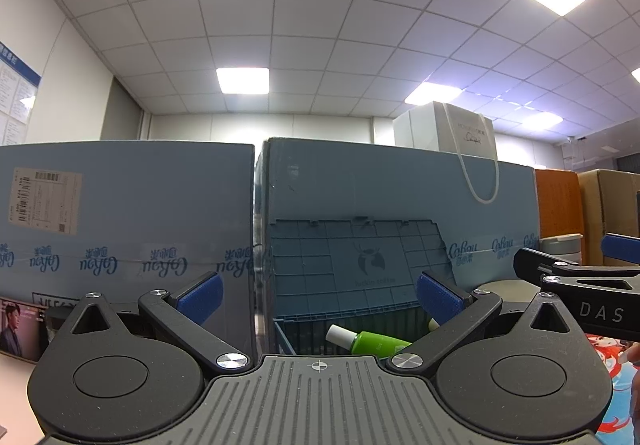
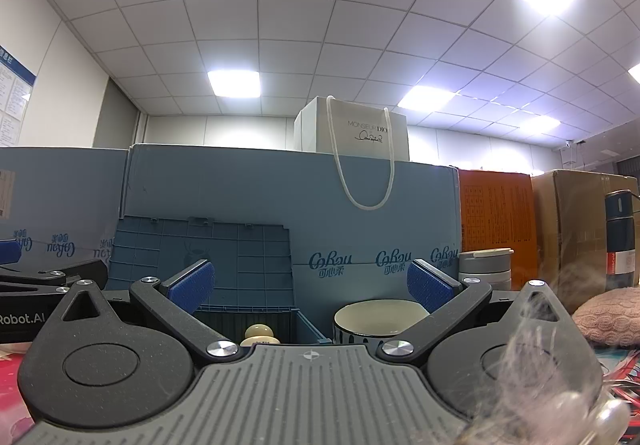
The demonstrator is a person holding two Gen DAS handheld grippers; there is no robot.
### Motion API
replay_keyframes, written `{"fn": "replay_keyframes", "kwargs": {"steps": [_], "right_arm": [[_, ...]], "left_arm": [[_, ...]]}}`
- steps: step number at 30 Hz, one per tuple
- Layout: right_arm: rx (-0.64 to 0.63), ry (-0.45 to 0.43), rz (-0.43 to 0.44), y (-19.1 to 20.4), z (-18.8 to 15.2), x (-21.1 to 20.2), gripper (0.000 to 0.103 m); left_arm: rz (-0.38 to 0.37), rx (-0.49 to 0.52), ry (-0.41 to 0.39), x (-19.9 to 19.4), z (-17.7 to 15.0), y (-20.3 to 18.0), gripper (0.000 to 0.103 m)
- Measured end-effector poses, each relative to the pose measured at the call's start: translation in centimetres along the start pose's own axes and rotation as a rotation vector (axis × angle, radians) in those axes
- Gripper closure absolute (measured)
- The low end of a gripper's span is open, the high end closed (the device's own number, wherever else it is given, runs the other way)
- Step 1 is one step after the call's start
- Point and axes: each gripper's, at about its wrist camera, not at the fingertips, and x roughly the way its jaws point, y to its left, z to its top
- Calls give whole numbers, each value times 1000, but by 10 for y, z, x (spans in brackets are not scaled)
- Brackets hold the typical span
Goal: Organize rigid objects
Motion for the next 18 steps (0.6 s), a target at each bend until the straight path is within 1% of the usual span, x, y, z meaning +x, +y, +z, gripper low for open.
{"fn": "replay_keyframes", "kwargs": {"steps": [7,12,18], "right_arm": [[1,-2,-1,-1,0,0,0],[4,3,-8,-1,0,0,0],[2,9,-7,-1,0,1,0]], "left_arm": [[7,5,3,0,0,-1,0],[17,1,21,3,0,0,0],[6,-1,13,1,0,1,0]]}}
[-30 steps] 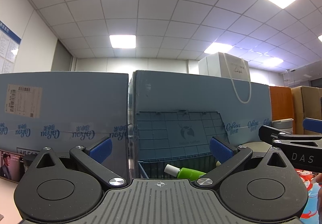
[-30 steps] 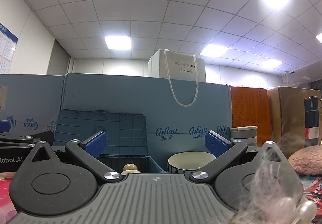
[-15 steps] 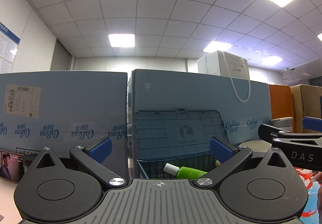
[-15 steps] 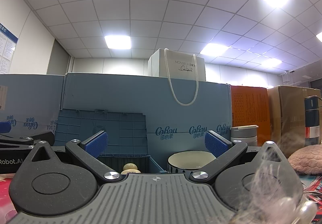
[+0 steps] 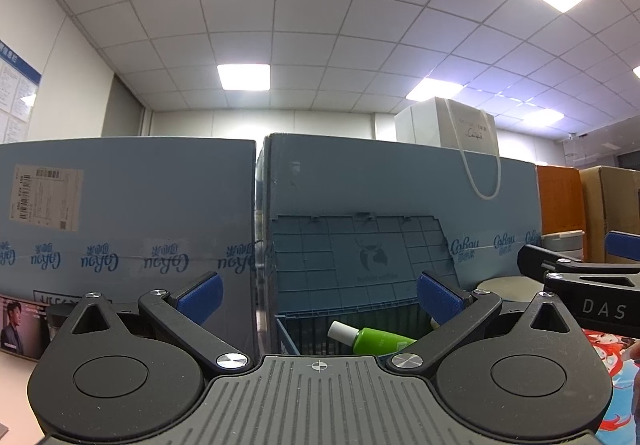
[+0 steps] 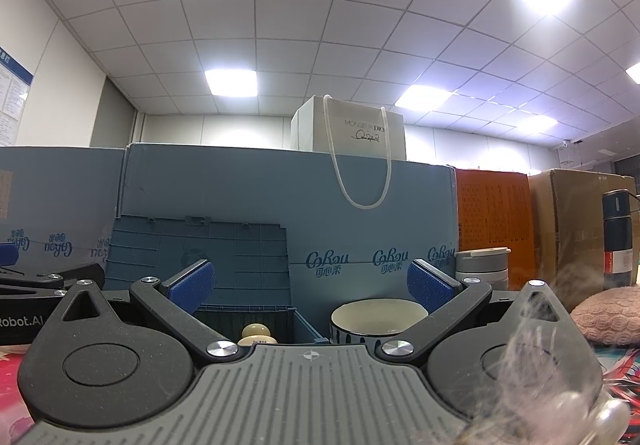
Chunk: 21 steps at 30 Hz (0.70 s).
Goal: Organize rigid objects
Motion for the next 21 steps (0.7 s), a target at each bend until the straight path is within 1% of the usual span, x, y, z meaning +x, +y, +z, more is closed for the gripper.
{"fn": "replay_keyframes", "kwargs": {"steps": [12,21], "right_arm": [[-1,-3,-3,0,0,-2,0],[-4,-3,-3,0,0,-2,0]], "left_arm": [[21,6,17,3,0,-1,0],[19,7,10,3,0,-1,0]]}}
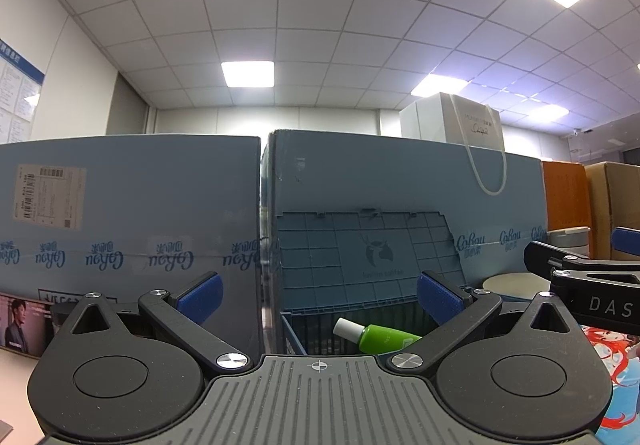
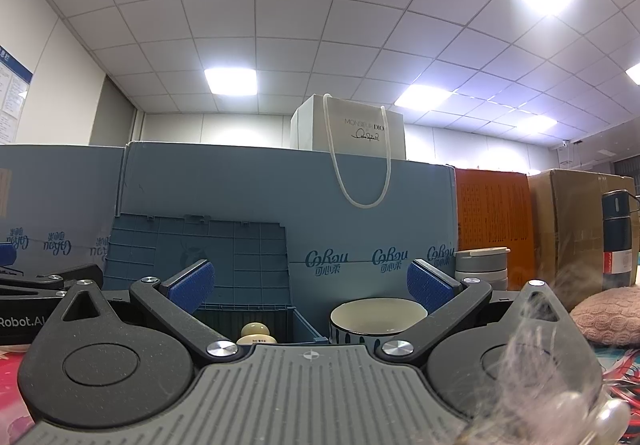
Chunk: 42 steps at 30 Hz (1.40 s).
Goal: Organize rigid objects
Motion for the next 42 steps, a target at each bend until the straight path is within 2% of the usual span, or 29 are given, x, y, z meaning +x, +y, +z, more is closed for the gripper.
{"fn": "replay_keyframes", "kwargs": {"steps": [42], "right_arm": [[2,23,-8,-1,-1,4,0]], "left_arm": [[-10,4,8,-1,-1,0,0]]}}
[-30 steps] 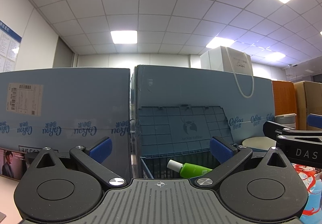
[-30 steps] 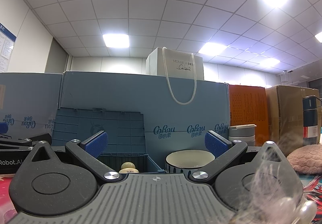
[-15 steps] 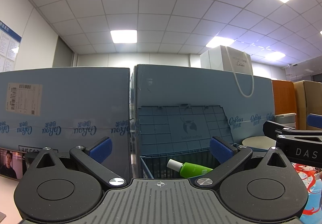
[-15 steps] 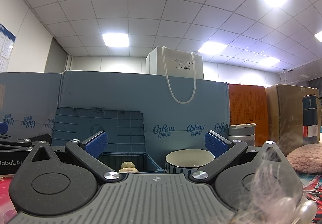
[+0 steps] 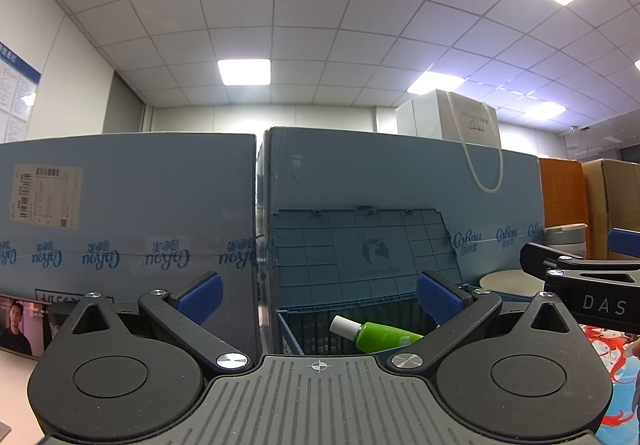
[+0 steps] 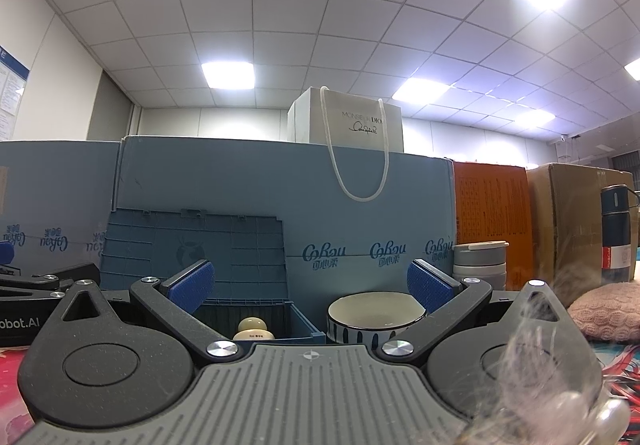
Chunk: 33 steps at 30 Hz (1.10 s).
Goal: Organize rigid objects
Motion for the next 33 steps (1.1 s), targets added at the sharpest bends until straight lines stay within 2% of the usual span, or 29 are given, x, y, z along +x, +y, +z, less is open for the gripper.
{"fn": "replay_keyframes", "kwargs": {"steps": [33], "right_arm": [[-1,19,0,1,0,1,0]], "left_arm": [[-16,-5,-17,-5,0,2,0]]}}
